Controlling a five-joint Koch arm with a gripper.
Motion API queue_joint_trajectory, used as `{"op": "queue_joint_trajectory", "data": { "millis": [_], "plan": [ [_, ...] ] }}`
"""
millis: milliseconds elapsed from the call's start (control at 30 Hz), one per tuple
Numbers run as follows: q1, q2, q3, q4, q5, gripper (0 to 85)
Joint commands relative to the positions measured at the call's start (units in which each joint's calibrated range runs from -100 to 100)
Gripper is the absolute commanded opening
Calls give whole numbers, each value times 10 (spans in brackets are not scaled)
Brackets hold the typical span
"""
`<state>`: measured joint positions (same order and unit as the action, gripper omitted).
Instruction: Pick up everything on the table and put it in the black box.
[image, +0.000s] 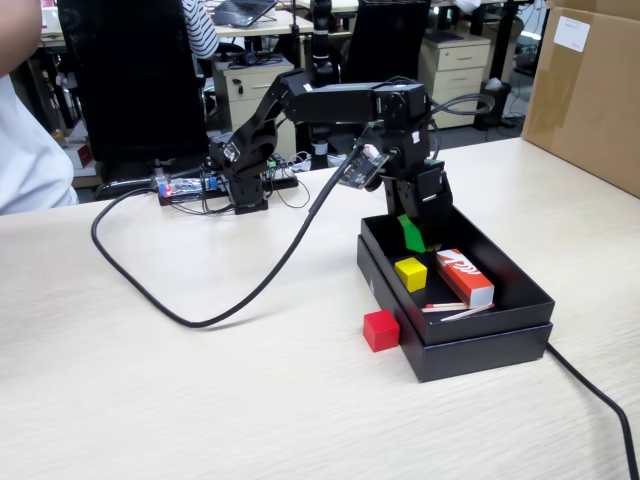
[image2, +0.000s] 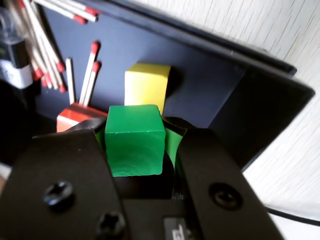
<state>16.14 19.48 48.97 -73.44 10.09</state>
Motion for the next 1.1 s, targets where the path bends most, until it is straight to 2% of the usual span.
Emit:
{"op": "queue_joint_trajectory", "data": {
  "millis": [0,67,167,267,300,333,400,500,900,1067],
  "plan": [
    [-3,-7,19,-2,0,12],
    [-3,0,19,-2,0,13],
    [-2,9,10,-2,0,104],
    [-2,12,4,-3,0,132],
    [-2,12,1,-2,0,168],
    [-1,12,-2,-2,0,263],
    [-1,10,-1,-2,0,368],
    [-2,-6,13,-2,0,457],
    [-33,-59,117,1,-3,457],
    [-63,-94,119,1,-18,468]
  ]
}}
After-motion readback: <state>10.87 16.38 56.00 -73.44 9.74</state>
